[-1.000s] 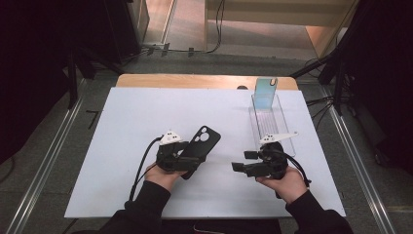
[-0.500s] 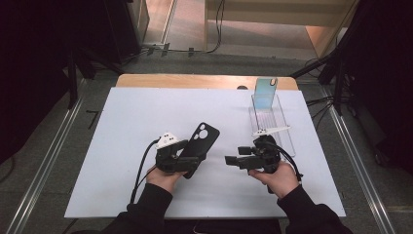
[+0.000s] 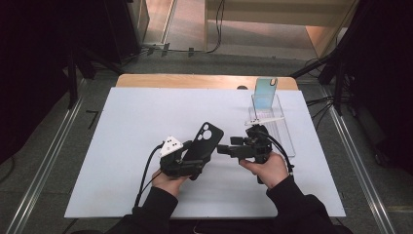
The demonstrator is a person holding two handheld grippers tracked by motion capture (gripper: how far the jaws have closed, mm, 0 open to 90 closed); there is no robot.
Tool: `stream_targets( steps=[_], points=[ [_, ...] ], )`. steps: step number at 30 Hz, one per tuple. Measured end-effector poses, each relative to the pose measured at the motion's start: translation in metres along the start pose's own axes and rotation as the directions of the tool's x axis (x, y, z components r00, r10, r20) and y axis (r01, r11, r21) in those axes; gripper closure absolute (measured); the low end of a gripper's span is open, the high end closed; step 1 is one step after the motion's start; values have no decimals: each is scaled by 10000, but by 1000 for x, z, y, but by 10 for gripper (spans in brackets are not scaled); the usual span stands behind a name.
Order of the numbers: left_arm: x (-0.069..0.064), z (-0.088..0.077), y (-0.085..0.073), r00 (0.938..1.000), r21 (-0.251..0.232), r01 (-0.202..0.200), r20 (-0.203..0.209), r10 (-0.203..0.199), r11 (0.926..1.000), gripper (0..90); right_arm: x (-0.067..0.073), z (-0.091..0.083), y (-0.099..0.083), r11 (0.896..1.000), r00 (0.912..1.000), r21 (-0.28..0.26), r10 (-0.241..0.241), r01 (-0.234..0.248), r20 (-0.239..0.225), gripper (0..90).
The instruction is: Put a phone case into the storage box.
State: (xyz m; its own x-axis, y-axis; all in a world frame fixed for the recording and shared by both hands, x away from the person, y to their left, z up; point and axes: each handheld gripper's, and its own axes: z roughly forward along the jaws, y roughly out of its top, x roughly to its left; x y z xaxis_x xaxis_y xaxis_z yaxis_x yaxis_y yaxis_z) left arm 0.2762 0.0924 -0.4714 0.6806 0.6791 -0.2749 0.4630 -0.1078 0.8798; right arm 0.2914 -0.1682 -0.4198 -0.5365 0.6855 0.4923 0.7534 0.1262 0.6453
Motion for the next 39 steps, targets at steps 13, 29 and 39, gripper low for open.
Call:
stream_targets(
  steps=[13,29,39],
  points=[
    [-10,1,-3,9979,-373,-355,-553,334,9987,149,-4,15,18,9990,9992,-206,400,-400,7,218],
    [-11,-1,-6,9978,-827,87,-642,-141,9965,148,-5,33,33,9940,9923,-185,1068,-1082,-624,386],
    [-12,-1,-7,9985,-912,234,-481,-279,9956,145,-11,31,39,9661,9536,146,2570,-2579,-1568,731]
  ],
)
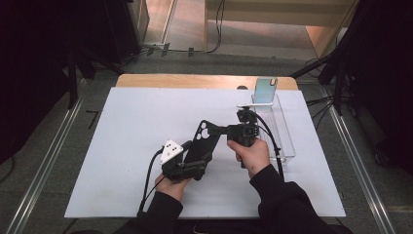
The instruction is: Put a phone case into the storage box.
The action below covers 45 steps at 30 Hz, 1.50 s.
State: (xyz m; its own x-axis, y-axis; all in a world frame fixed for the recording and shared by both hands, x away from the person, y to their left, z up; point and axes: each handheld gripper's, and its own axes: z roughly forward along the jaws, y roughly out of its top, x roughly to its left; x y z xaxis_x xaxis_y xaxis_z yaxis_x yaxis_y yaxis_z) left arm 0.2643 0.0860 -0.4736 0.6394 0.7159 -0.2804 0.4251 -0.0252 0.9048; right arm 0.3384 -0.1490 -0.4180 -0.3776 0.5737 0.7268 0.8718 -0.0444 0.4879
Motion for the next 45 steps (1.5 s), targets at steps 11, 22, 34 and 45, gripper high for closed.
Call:
stream_targets(
  steps=[11,22,34,45],
  points=[
    [0,0,8,9985,330,177,505,-194,9993,129,6,-8,2,9997,9983,-1,-245,245,-534,770],
    [1,-1,24,9977,1674,313,541,-408,9854,74,12,-22,5,9923,9928,-415,-1151,1164,321,770],
    [0,-3,42,9900,3335,-206,1386,-274,9425,127,17,-29,2,9590,9546,-235,-2787,2826,1050,769],
    [8,-1,54,9722,4590,-833,2324,-290,8845,177,17,-37,0,9159,9145,202,-4014,4009,500,768]
  ],
)
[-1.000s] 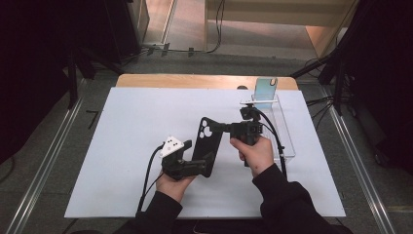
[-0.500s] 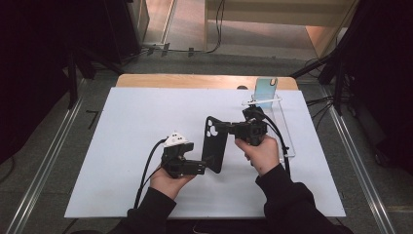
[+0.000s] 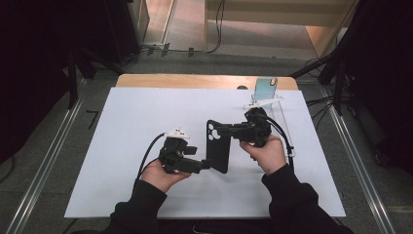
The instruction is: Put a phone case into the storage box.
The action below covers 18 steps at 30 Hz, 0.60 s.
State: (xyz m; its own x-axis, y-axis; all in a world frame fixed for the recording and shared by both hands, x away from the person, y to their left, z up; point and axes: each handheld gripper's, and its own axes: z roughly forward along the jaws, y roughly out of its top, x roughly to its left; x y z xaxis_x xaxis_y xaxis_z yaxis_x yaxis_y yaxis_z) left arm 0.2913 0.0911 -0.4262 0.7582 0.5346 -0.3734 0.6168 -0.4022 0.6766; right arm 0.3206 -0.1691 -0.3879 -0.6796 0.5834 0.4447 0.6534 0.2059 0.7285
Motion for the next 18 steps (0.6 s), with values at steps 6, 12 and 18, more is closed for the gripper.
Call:
stream_targets(
  steps=[6,12,18],
  points=[
    [4,-7,3,9980,270,-618,128,615,9977,221,-1,-4,-2,9984,9982,211,-515,521,-292,768],
    [7,-14,9,9940,247,-1022,406,1012,9945,295,-3,-5,-5,9961,9954,353,-785,805,-547,768],
    [11,-20,16,9872,299,-1341,910,1309,9905,295,-3,-5,-8,9880,9866,598,-1370,1426,-884,768]
  ],
)
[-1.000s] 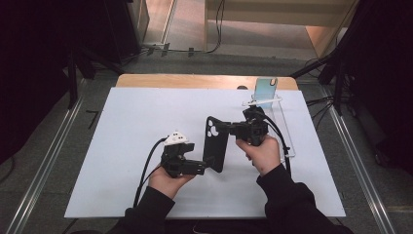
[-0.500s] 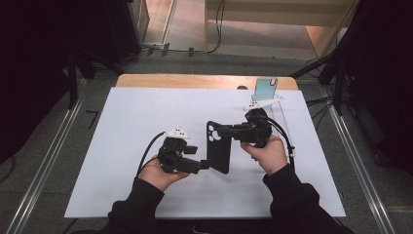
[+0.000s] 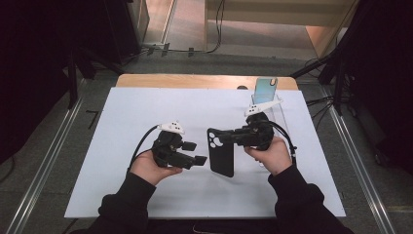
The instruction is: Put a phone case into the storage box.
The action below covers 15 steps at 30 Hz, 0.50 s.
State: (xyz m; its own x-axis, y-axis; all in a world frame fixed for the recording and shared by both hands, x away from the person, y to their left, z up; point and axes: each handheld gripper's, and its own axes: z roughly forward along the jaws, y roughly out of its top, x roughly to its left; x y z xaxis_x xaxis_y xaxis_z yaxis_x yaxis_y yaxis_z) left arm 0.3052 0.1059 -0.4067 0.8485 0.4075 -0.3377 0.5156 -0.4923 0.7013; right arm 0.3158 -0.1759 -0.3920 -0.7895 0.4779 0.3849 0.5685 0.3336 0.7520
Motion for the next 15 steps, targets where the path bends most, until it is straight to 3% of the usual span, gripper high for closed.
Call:
stream_targets(
  steps=[9,15],
  points=[
    [4,-7,6,9968,-261,-572,536,586,9980,295,5,0,-2,9987,9966,200,-445,460,-693,768],
    [5,-5,10,9914,-268,-986,841,1005,9948,295,9,3,-3,9956,9883,247,-861,899,-1257,767]
  ],
)
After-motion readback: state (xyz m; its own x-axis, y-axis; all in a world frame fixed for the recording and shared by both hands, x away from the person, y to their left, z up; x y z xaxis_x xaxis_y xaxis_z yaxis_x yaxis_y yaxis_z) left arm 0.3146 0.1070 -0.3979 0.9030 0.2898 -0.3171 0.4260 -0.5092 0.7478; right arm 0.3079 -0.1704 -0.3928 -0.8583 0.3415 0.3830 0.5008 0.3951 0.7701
